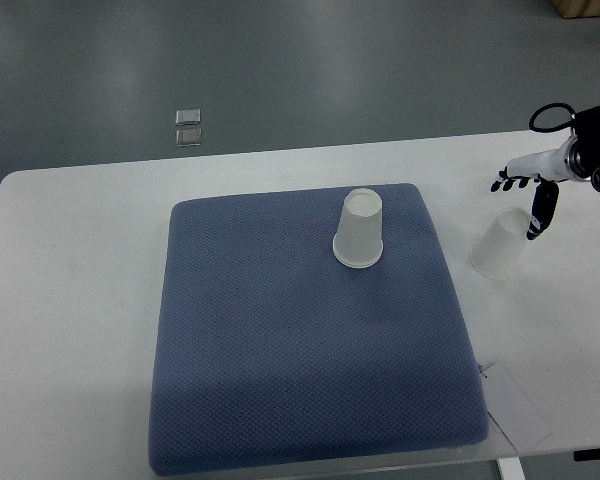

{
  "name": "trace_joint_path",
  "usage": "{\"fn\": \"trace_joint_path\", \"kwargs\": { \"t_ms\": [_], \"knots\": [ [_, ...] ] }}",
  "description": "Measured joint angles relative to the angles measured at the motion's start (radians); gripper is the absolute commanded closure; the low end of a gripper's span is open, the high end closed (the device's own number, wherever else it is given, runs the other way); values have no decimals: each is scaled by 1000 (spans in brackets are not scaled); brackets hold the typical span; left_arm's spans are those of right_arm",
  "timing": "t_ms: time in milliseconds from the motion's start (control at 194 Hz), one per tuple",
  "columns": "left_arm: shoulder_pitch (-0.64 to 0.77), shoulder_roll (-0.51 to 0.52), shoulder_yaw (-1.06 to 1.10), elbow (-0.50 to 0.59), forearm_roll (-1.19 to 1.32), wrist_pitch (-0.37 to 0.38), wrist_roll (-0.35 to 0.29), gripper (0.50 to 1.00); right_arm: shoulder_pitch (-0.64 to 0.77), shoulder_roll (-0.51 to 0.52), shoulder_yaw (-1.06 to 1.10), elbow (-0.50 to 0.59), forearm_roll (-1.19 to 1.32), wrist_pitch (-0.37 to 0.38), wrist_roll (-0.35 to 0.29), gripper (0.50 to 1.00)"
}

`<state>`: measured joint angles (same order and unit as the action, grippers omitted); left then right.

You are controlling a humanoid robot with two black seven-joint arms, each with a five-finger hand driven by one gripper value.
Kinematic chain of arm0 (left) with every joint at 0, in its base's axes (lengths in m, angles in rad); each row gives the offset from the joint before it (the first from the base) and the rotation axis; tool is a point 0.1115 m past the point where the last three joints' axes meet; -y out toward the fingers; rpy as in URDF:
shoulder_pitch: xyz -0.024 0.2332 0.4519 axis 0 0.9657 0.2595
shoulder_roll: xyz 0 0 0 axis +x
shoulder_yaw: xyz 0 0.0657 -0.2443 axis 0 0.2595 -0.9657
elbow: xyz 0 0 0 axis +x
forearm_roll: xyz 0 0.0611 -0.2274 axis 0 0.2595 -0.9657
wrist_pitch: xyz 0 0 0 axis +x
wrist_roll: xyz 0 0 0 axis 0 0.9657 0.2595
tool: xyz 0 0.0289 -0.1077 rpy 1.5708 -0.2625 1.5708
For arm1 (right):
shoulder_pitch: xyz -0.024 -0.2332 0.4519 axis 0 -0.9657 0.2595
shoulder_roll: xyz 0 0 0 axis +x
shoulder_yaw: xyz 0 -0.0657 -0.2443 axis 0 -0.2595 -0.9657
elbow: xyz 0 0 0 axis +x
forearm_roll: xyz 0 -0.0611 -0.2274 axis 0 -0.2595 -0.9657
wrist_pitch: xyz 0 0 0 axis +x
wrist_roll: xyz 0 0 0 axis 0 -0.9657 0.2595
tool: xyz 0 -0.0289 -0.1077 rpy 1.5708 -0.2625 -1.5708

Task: Stack paper cups
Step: 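Lower the right hand around the loose white cup, then close the right hand fingers on the white cup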

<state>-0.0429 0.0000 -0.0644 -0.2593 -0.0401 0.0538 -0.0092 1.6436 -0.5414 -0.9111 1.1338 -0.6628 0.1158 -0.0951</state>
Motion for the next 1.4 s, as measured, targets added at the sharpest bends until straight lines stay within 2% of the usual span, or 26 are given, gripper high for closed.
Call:
{"fn": "trace_joint_path", "kwargs": {
  "t_ms": [439, 1054, 1183, 1265, 1296, 1353, 1400],
  "knots": [
    [0, 0, 0, 0, 0, 0, 0, 500, -82, 41, 0, -29, 1, -80, 0, 579],
    [0, 0, 0, 0, 0, 0, 0, 500, -116, 58, 0, -54, 1, -97, 1, 634],
    [0, 0, 1, 0, 0, 0, 0, 500, -122, 62, 0, -56, 1, -100, 2, 713],
    [0, 0, 1, 0, 0, 0, 0, 500, -123, 63, 0, -56, 1, -100, 2, 809],
    [0, 0, 1, 0, 0, 0, 0, 500, -123, 63, 0, -56, 2, -100, 2, 818],
    [0, 0, 1, 0, 0, 0, 0, 500, -123, 63, 0, -56, 2, -101, 2, 865],
    [0, 0, 2, -1, 0, 0, 0, 500, -123, 63, 0, -57, 1, -101, 2, 871]
  ]
}}
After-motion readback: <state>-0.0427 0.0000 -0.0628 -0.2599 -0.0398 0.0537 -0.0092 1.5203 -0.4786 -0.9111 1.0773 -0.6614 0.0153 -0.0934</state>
